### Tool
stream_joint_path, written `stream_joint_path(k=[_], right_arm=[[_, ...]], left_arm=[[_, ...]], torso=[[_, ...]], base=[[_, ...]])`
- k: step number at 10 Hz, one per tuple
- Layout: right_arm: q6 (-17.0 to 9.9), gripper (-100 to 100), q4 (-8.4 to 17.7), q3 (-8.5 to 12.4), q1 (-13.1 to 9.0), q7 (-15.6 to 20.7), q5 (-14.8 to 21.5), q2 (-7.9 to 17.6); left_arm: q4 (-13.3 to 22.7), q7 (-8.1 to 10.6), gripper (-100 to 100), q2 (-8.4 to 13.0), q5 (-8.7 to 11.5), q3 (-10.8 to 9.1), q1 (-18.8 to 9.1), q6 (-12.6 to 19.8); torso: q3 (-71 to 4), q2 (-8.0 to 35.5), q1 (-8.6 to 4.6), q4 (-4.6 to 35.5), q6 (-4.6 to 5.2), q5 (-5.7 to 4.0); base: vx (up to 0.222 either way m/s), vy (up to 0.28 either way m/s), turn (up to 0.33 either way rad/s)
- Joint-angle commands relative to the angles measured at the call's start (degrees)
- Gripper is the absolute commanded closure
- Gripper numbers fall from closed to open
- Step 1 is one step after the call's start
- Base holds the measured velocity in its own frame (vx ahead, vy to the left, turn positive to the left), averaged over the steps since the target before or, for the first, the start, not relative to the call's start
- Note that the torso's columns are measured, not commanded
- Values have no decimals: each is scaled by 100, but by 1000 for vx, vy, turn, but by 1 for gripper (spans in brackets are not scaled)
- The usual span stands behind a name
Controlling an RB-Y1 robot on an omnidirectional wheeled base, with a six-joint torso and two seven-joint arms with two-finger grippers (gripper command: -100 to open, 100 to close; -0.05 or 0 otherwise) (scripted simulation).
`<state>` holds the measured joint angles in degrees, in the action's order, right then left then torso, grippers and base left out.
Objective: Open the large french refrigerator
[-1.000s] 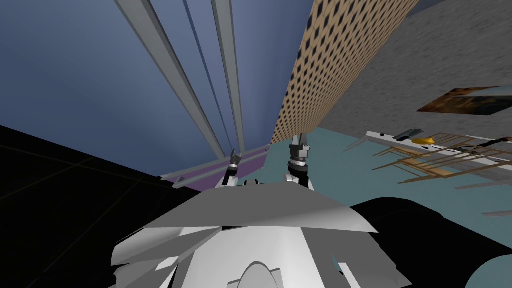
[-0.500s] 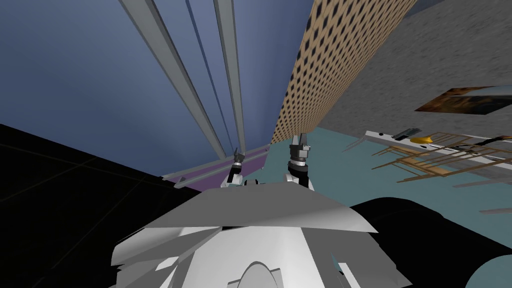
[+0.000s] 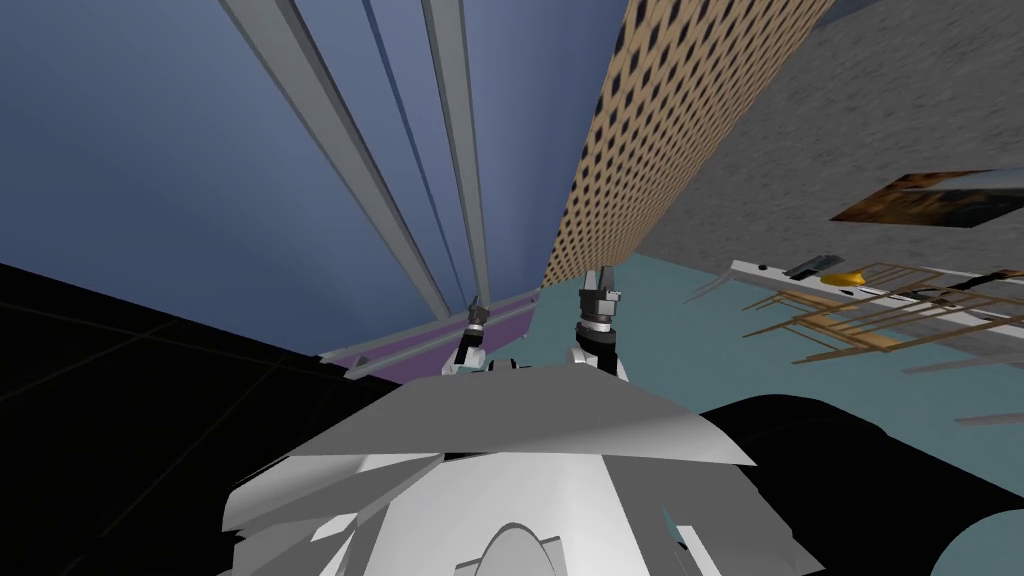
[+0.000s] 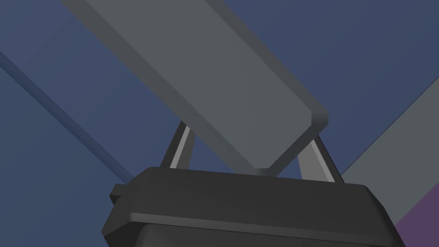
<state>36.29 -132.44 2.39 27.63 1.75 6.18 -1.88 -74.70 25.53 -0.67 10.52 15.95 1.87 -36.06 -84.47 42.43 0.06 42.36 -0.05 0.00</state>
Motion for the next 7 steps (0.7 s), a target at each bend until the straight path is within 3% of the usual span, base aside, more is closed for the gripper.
stream_joint_path(k=[1, 7], right_arm=[[0, 0, 0, -1, 1, 0, 0, -3], [0, 0, 0, -3, -1, 0, 0, -3]], left_arm=[[-115, -120, 100, -40, 69, -167, 59, 33], [-460, -478, 100, -160, 277, -668, 234, 132]], torso=[[12, 25, -57, 5, -15, -15], [-4, 1, -53, 33, 43, -20]], base=[[-49, -271, 177], [-114, -293, 177]])
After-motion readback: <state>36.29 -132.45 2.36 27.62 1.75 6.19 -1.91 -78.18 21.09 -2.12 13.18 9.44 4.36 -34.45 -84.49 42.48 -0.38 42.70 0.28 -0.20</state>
